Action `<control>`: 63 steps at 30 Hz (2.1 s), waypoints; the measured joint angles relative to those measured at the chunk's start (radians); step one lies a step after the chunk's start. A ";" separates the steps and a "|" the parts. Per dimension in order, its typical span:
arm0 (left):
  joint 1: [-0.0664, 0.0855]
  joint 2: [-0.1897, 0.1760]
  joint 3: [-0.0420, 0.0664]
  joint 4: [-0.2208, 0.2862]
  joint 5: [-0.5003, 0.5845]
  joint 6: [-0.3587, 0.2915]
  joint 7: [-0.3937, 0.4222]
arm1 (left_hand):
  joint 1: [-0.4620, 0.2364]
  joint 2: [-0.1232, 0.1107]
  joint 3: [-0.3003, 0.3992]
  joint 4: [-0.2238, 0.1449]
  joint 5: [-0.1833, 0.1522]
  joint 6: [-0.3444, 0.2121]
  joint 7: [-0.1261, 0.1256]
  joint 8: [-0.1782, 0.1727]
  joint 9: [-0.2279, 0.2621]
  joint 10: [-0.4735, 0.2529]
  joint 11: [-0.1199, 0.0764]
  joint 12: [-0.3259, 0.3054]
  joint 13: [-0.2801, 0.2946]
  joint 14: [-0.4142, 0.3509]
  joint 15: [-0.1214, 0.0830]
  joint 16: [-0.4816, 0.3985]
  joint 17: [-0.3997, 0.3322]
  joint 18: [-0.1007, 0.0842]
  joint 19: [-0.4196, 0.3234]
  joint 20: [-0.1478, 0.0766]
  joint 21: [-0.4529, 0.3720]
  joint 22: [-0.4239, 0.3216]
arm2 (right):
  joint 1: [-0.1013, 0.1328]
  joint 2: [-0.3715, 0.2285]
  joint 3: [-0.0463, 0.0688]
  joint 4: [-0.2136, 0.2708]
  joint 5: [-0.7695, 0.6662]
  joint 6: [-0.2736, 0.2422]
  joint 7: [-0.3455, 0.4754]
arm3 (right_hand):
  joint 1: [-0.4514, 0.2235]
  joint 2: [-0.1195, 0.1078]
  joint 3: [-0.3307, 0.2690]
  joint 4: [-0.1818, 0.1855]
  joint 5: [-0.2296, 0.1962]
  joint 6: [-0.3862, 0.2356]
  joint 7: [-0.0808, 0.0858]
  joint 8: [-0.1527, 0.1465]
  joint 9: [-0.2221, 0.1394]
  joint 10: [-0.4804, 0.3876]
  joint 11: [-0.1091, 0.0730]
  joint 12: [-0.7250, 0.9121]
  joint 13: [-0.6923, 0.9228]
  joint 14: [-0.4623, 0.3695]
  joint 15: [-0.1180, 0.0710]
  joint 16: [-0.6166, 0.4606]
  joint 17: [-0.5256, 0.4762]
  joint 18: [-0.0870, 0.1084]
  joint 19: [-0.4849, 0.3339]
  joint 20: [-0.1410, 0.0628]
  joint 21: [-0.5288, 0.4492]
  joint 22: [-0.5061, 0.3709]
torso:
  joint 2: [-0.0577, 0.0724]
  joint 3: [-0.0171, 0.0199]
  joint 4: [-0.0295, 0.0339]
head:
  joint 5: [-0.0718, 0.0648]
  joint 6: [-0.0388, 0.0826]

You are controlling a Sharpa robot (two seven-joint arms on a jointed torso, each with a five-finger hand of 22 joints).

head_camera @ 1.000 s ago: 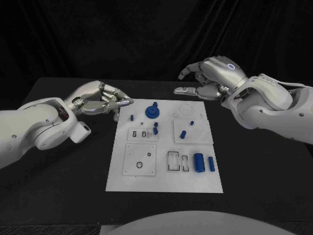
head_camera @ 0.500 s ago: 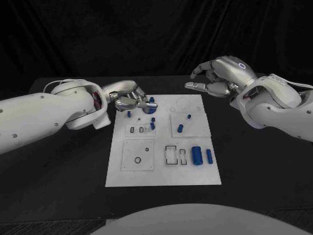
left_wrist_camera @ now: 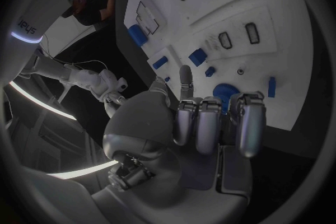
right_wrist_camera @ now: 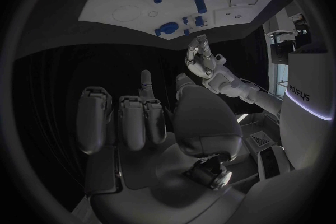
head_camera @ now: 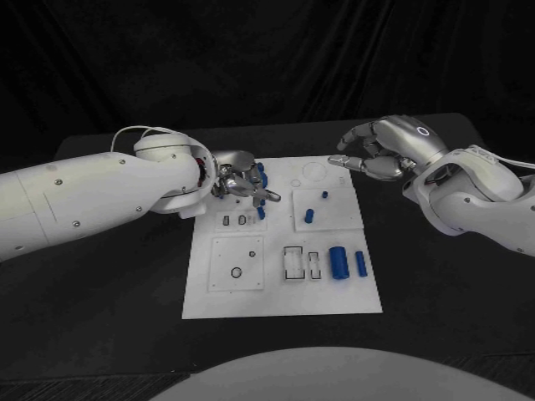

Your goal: Assemble the parts on the task board

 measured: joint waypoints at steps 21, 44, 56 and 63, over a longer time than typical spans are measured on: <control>0.000 0.033 0.000 -0.027 -0.020 0.071 -0.182 | 0.021 -0.008 0.010 -0.010 0.023 0.005 -0.013 -0.008 0.118 0.002 -0.020 0.000 0.000 0.000 -0.021 0.000 0.000 0.000 -0.002 -0.020 -0.004 0.000 | -0.004 0.000 0.000 -0.001 0.003 0.004 0.000 | 0.000 0.008 -0.006 0.000 0.019 0.000 0.000 0.000 0.000 0.000 0.000 0.000 0.000 0.000 0.000 0.000 0.000 0.000 0.000 0.000 0.000 0.000 | 0.002 0.0078 -0.0106 | 0.017 -0.002; 0.000 0.054 0.000 -0.063 -0.022 0.106 -0.195 | 0.021 -0.008 0.013 -0.007 0.019 0.009 -0.015 -0.035 0.134 0.002 -0.020 0.000 0.000 0.000 -0.021 0.000 0.000 0.001 -0.002 -0.027 -0.012 0.000 | -0.004 0.012 0.000 -0.010 0.004 0.011 -0.001 | 0.000 0.008 -0.006 0.000 0.019 0.000 0.000 0.000 0.000 0.000 0.000 0.000 0.000 0.000 0.000 0.000 0.000 0.000 0.000 0.000 0.004 0.000 | -0.004 0.0047 -0.0141 | 0.016 -0.001; -0.003 0.066 0.000 -0.079 -0.022 0.128 -0.195 | 0.017 -0.003 0.013 -0.007 0.008 0.035 -0.017 -0.067 0.136 0.002 -0.019 0.000 0.000 0.000 -0.021 0.000 -0.001 0.001 -0.002 -0.027 -0.015 0.000 | -0.004 0.022 0.000 -0.018 0.004 0.013 -0.001 | 0.004 0.012 -0.006 0.000 0.026 0.000 0.000 -0.003 0.000 0.000 0.000 0.000 -0.001 0.000 0.000 0.000 0.000 0.000 0.000 0.000 0.004 -0.001 | -0.005 0.0032 -0.0160 | 0.008 -0.001; -0.007 0.074 0.000 -0.089 -0.022 0.139 -0.196 | 0.012 0.002 0.013 -0.007 0.001 0.041 -0.016 -0.080 0.136 0.002 -0.019 0.000 0.000 0.000 -0.021 0.000 -0.001 0.001 -0.002 -0.027 -0.019 0.000 | -0.004 0.027 0.000 -0.023 0.004 0.013 0.000 | 0.004 0.012 -0.011 0.000 0.026 0.006 -0.001 -0.004 -0.001 0.000 0.000 0.000 0.000 0.000 0.000 0.000 0.000 0.000 0.000 0.000 0.004 -0.001 | -0.005 0.0028 -0.0174 | 0.011 -0.001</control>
